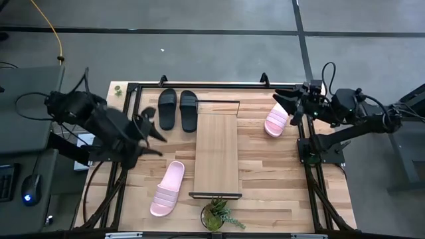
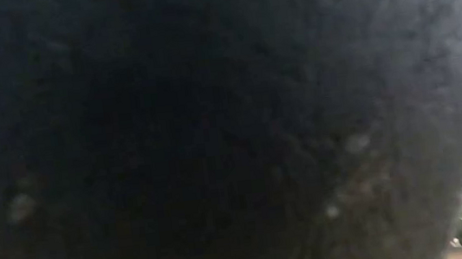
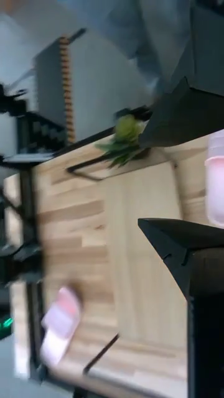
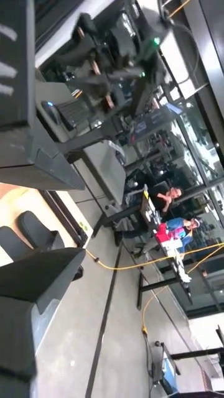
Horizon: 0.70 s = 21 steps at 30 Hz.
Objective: Pick and place slides into the shelf
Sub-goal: Put the bottom pink slides on the shelf
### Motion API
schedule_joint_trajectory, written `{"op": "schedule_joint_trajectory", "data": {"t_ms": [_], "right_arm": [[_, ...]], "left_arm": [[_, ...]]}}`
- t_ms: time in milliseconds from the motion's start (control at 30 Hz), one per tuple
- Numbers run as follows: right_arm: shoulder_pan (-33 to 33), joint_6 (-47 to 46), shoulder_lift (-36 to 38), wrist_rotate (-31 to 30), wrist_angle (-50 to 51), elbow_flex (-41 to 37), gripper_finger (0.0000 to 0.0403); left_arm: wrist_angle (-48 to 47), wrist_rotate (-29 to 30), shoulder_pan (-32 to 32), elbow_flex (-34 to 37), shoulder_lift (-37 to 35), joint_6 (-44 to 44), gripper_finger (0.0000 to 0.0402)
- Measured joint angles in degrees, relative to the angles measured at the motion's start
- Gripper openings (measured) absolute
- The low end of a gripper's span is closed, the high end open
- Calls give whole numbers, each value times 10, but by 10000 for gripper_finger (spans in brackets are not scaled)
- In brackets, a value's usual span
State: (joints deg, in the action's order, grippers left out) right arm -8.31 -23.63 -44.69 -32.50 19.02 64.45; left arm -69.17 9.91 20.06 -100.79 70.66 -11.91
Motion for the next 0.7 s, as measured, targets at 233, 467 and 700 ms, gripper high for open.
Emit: {"op": "schedule_joint_trajectory", "data": {"t_ms": [233, 467, 700], "right_arm": [[34, -21, -4, 33, 7, 0, 151], [60, -52, -19, 76, 19, 0, 151], [77, -82, -41, 120, 29, 0, 151]], "left_arm": [[-47, 49, 99, 0, 55, -61, 182], [-65, 51, 164, 0, 117, -114, 182], [-112, 52, 205, 0, 172, -140, 182]]}}
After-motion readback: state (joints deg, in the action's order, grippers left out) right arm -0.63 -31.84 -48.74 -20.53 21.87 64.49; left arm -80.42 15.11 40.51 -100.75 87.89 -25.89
